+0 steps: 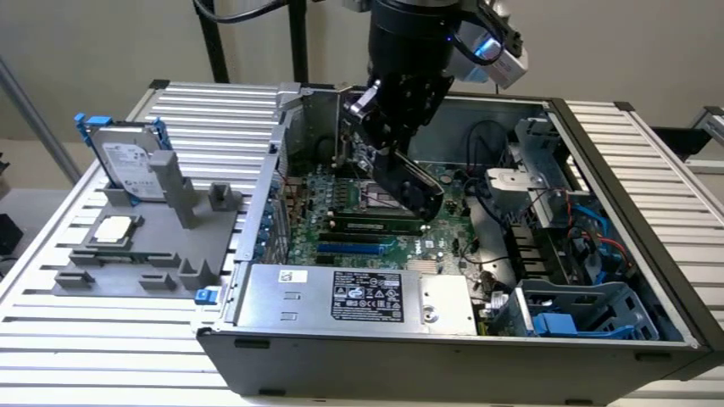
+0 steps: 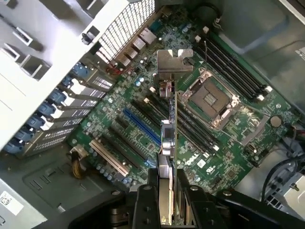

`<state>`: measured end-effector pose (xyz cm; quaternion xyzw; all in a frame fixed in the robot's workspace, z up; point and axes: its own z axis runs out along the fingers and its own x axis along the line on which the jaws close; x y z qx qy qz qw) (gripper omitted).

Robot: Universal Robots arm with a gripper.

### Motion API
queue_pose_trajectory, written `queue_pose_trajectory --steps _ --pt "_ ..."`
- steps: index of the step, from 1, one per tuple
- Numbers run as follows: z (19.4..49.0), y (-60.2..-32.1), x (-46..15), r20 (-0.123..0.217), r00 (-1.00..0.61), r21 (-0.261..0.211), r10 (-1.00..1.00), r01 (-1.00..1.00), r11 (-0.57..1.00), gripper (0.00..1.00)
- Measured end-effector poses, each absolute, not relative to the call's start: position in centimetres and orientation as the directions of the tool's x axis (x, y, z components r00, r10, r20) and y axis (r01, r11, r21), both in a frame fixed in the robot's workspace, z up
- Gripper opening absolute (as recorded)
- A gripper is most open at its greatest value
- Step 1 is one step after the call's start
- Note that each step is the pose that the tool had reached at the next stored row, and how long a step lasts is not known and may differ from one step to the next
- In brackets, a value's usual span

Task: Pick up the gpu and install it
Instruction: 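Insert the gpu into the slot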

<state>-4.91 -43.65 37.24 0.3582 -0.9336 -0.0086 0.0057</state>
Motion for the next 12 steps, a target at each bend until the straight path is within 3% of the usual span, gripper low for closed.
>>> queue_pose_trajectory --steps 12 --pt "36.27 -43.65 -4.91 0.004 -0.581 0.019 -0.814 -0.814 0.581 0.00"
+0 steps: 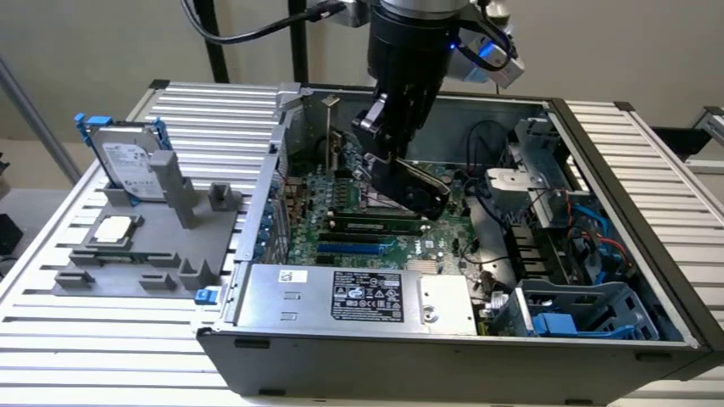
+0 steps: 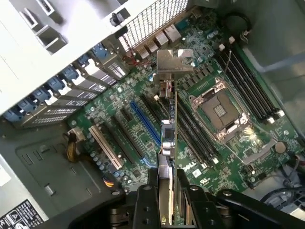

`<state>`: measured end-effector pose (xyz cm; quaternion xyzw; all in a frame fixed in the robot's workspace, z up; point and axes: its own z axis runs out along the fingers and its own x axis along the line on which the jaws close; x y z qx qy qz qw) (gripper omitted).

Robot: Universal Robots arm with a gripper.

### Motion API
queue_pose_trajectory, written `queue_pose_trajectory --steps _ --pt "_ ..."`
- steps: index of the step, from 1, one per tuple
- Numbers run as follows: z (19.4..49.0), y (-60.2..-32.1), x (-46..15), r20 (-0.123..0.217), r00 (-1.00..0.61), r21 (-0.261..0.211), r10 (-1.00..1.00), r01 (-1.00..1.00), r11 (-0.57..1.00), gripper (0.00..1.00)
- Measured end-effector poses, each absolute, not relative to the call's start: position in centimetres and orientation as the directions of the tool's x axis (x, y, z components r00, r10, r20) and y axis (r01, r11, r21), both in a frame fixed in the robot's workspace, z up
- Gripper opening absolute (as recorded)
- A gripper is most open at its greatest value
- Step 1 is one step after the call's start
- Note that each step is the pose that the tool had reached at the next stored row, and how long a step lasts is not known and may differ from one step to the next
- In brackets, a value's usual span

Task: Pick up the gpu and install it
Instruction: 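Insert the gpu into the slot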

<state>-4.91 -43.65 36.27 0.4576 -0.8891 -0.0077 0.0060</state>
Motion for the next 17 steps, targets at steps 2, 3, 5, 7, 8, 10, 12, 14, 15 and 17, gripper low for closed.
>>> queue_pose_trajectory --steps 2,3,5,7,8,10,12,14,15,17 --pt "36.0 -43.6 -4.9 0.003 -0.551 0.018 -0.834 -0.834 0.551 0.00" --pt "35.9 -43.6 -4.9 0.003 -0.535 0.018 -0.845 -0.844 0.535 0.00" --pt "35.6 -43.6 -4.9 0.001 -0.504 0.018 -0.864 -0.863 0.504 0.00" --pt "35.4 -43.6 -4.9 -0.002 -0.476 0.018 -0.880 -0.880 0.475 0.00" --pt "35.3 -43.6 -4.9 -0.004 -0.462 0.019 -0.887 -0.887 0.462 0.00" --pt "35.2 -43.6 -4.9 -0.009 -0.436 0.019 -0.900 -0.900 0.436 0.00" --pt "35.0 -43.7 -4.9 -0.014 -0.409 0.021 -0.912 -0.912 0.409 0.00" --pt "34.9 -43.7 -4.9 -0.022 -0.380 0.024 -0.925 -0.925 0.380 0.00" --pt "34.8 -43.6 -4.9 -0.027 -0.365 0.025 -0.930 -0.931 0.365 0.00" --pt "34.7 -43.6 -4.9 -0.034 -0.333 0.027 -0.942 -0.943 0.332 0.00"
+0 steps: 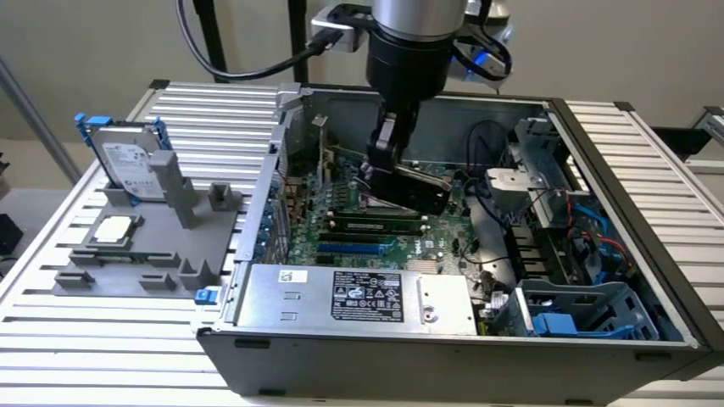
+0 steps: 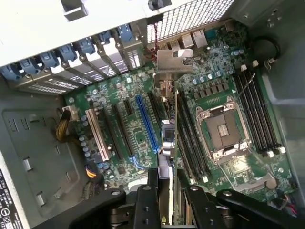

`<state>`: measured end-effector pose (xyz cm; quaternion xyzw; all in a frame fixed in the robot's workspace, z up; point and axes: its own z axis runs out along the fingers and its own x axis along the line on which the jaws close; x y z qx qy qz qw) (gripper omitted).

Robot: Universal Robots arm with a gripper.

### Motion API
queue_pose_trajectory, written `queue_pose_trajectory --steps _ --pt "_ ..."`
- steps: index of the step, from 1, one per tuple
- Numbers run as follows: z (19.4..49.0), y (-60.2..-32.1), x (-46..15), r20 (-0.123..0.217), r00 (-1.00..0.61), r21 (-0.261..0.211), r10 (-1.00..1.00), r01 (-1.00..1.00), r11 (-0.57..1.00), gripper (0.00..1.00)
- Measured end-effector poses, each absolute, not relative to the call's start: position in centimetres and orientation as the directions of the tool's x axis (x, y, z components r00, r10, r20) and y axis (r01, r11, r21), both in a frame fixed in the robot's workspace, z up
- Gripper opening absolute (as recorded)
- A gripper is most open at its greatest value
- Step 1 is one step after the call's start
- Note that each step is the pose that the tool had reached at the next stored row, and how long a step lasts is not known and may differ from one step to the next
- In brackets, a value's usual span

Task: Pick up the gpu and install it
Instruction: 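Insert the gpu into the slot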

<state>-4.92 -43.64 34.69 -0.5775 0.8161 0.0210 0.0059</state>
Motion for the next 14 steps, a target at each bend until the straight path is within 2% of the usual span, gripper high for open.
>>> queue_pose_trajectory --steps 14 --pt "33.1 -43.6 -4.9 -0.042 -0.084 0.027 -0.996 -0.996 0.083 0.00"
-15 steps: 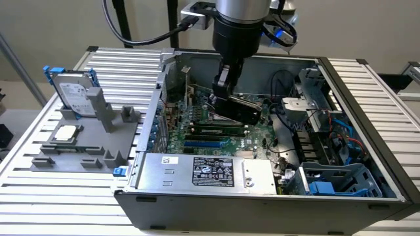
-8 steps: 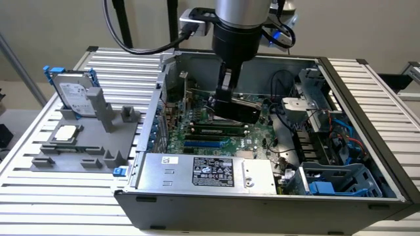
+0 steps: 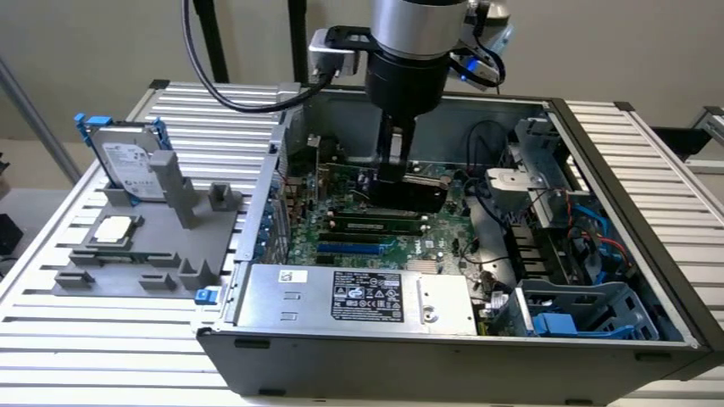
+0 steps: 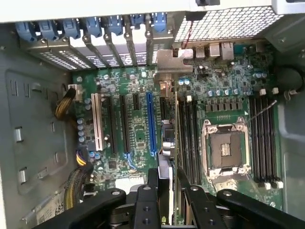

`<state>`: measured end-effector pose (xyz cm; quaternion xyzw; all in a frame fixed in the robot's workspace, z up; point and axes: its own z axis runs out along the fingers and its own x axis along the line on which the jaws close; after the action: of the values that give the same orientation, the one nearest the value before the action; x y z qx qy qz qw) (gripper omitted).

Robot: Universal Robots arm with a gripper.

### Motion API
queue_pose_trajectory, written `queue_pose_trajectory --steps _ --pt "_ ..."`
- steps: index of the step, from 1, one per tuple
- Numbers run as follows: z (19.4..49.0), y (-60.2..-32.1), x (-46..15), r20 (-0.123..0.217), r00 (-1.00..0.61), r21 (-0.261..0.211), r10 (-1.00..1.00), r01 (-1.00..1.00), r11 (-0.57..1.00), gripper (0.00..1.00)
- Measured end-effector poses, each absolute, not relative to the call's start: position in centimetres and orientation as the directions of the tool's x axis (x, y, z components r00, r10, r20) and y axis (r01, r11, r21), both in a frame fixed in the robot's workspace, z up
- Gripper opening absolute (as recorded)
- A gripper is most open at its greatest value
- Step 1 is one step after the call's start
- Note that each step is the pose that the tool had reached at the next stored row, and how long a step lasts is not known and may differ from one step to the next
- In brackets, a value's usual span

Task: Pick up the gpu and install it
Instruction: 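Insert the gpu into the slot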

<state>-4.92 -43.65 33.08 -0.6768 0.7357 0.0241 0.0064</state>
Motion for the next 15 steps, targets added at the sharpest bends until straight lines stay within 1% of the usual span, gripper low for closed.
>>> queue_pose_trajectory --steps 7,15 --pt "32.2 -43.7 -4.9 -0.044 0.032 0.027 -0.999 -0.999 -0.033 0.00" --pt "30.8 -43.9 -6.0 -0.046 0.033 0.025 -0.998 -0.999 -0.034 0.00"
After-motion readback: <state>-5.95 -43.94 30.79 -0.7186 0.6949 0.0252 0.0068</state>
